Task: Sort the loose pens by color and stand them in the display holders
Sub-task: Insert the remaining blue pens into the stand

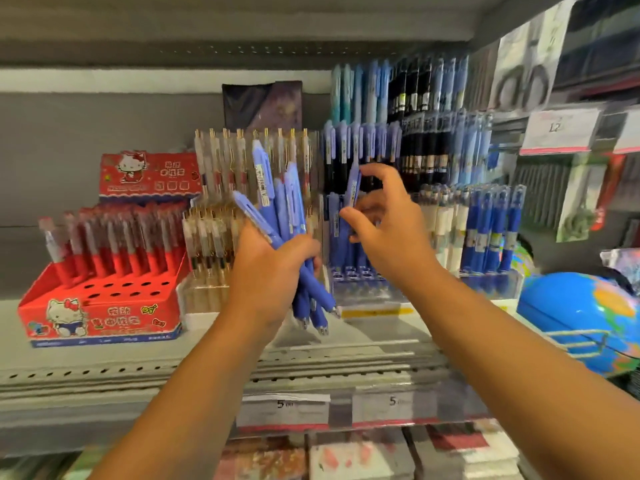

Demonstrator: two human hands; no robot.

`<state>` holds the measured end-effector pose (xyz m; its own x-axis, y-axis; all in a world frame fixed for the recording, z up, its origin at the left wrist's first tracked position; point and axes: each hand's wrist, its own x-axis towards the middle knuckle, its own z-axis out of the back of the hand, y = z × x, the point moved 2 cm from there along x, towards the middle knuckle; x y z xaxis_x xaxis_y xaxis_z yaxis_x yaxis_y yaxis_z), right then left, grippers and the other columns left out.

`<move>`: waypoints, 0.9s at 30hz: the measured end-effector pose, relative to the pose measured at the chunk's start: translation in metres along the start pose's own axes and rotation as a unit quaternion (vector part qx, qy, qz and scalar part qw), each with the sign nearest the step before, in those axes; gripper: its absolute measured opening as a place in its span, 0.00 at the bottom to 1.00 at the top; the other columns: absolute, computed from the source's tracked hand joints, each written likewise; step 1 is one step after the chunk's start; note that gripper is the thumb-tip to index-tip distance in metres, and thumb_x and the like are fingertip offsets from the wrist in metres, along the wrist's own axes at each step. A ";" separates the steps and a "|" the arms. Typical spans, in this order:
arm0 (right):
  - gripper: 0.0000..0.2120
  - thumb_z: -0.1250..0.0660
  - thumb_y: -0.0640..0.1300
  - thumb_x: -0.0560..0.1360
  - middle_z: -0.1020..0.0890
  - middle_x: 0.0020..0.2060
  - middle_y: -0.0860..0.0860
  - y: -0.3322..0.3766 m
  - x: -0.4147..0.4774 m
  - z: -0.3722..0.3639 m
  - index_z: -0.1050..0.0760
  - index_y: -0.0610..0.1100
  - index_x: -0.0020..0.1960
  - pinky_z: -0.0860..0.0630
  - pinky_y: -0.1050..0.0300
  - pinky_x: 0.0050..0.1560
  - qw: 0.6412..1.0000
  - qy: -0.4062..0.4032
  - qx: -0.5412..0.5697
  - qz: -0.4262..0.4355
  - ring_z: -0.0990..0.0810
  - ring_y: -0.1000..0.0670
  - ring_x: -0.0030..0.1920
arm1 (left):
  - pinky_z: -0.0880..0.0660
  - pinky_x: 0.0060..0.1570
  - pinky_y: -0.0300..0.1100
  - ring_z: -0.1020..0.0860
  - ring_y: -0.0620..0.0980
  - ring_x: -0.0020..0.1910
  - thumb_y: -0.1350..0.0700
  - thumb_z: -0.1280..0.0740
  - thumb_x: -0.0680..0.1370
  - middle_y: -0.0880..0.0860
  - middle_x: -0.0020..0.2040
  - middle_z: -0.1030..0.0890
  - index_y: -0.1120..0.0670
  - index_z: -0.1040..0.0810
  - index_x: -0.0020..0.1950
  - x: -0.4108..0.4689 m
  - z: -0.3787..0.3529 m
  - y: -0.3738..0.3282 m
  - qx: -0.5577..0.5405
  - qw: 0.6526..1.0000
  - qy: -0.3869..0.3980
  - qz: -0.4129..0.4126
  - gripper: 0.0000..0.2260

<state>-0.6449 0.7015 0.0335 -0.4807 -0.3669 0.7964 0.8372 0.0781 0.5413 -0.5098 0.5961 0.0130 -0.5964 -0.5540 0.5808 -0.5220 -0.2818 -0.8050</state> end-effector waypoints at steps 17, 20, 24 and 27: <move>0.15 0.30 0.43 0.77 0.21 0.36 0.51 -0.008 -0.012 -0.013 0.36 0.48 0.53 0.30 0.62 0.35 0.986 0.129 -0.090 -0.047 0.23 0.57 0.36 | 0.21 0.36 0.41 0.19 0.49 0.34 0.61 0.29 0.74 0.48 0.35 0.19 0.47 0.25 0.55 -0.001 0.001 0.015 0.042 0.998 -0.001 0.046 0.14; 0.14 0.32 0.48 0.78 0.22 0.37 0.51 -0.003 -0.015 -0.012 0.34 0.46 0.58 0.27 0.55 0.39 0.985 0.126 -0.104 -0.060 0.23 0.55 0.38 | 0.22 0.36 0.38 0.19 0.47 0.34 0.60 0.29 0.74 0.47 0.35 0.19 0.45 0.24 0.55 -0.003 0.001 0.014 0.035 0.999 0.009 0.039 0.14; 0.08 0.37 0.52 0.80 0.24 0.34 0.51 0.008 -0.023 -0.005 0.33 0.49 0.55 0.27 0.54 0.37 0.994 0.072 -0.062 -0.051 0.25 0.54 0.34 | 0.22 0.36 0.37 0.19 0.46 0.35 0.62 0.30 0.77 0.46 0.36 0.18 0.46 0.24 0.58 -0.004 -0.002 0.011 0.028 0.999 0.017 0.041 0.14; 0.05 0.36 0.49 0.80 0.22 0.40 0.49 0.020 -0.027 -0.005 0.26 0.48 0.53 0.26 0.58 0.38 0.993 0.091 0.069 -0.042 0.25 0.54 0.36 | 0.20 0.39 0.39 0.18 0.48 0.38 0.63 0.31 0.78 0.48 0.40 0.17 0.48 0.24 0.61 -0.005 -0.003 0.008 0.026 0.999 0.028 0.037 0.15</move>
<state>-0.6134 0.7086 0.0216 -0.4813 -0.5384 0.6917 0.7464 0.1619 0.6455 -0.5132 0.5988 0.0039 -0.6667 -0.5299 0.5242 -0.4435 -0.2832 -0.8503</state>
